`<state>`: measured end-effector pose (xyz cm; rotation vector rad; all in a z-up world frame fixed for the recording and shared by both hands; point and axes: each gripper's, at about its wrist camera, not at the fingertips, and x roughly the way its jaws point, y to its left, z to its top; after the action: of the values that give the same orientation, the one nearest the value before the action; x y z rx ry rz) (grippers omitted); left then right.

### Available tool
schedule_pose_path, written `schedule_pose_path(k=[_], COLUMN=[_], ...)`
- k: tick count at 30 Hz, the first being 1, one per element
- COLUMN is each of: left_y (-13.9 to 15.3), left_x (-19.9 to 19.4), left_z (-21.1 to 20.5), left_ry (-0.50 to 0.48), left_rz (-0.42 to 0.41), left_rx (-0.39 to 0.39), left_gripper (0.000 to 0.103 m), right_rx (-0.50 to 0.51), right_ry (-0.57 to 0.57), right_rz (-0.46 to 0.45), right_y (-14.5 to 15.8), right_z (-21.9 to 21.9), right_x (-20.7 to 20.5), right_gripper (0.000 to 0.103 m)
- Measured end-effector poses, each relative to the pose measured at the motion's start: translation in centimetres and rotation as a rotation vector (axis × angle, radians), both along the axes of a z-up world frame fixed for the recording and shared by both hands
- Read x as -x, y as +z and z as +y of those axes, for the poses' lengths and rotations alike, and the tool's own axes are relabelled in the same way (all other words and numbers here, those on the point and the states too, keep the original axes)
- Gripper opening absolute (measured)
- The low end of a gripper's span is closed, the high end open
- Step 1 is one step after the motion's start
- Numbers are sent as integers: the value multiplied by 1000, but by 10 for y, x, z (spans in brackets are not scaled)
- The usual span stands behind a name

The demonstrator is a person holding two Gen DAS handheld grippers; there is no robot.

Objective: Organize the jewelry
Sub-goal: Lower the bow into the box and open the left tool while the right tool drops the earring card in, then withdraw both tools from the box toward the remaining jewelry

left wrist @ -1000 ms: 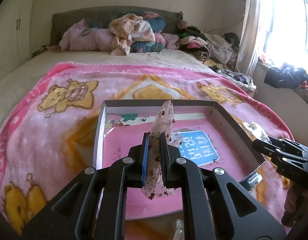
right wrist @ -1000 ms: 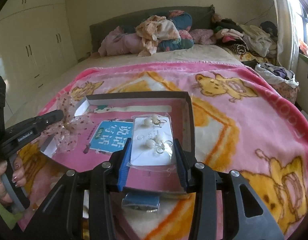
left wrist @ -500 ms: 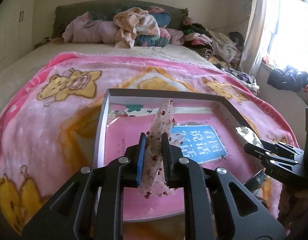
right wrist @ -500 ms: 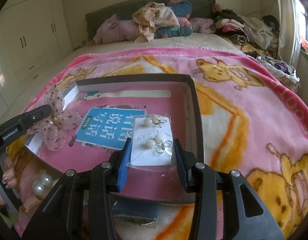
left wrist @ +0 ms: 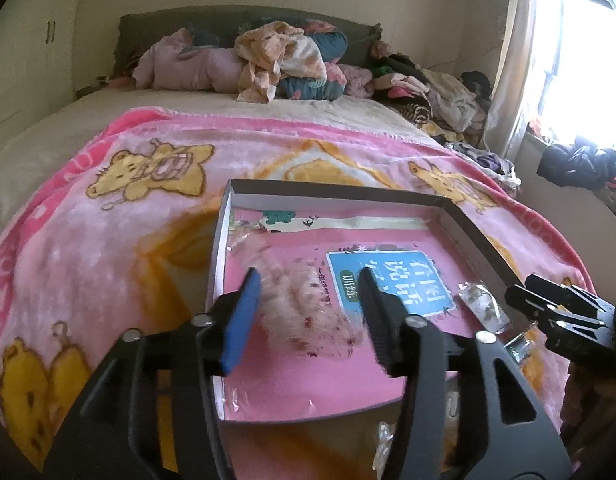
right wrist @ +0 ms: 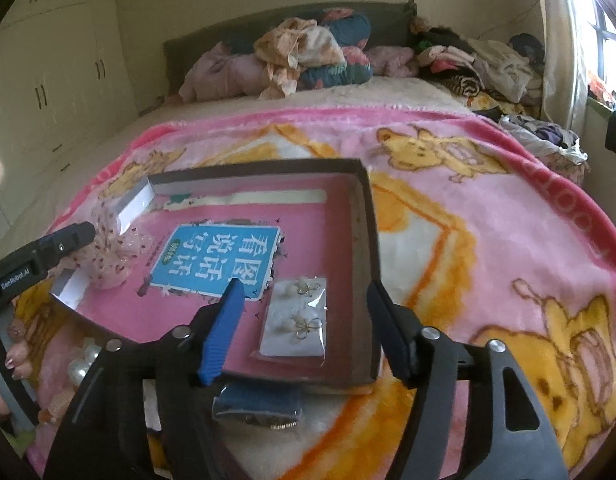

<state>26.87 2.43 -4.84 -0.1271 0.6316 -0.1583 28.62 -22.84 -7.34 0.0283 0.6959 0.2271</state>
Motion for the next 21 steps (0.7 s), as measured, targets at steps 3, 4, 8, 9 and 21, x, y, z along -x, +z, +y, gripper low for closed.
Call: schedule_pose_path(k=[3,4,8,9,21], left_y=[4,5,14,16,39], left_x=[6,9,21,23,62], left_z=[0,1,0,0,4], left_ry=[3,4,10,14,25], left_rz=[-17,-23,-52,-58,-138], left_rx=[-1,-3,-9,-12,-2], left_gripper=[56,59,70,77,91], right_rx=[-7,-8,-6,-2,4], right_ry=[-6,-7,-6,-6,-2], right_rz=[-27,-33,-67,-74,-141], right_y=[6,8,16,18,39], right_z=[-4,-4,-6,-6,-12], right_x=[11,15,31,35,73], right_gripper=[71,71,76,77,81])
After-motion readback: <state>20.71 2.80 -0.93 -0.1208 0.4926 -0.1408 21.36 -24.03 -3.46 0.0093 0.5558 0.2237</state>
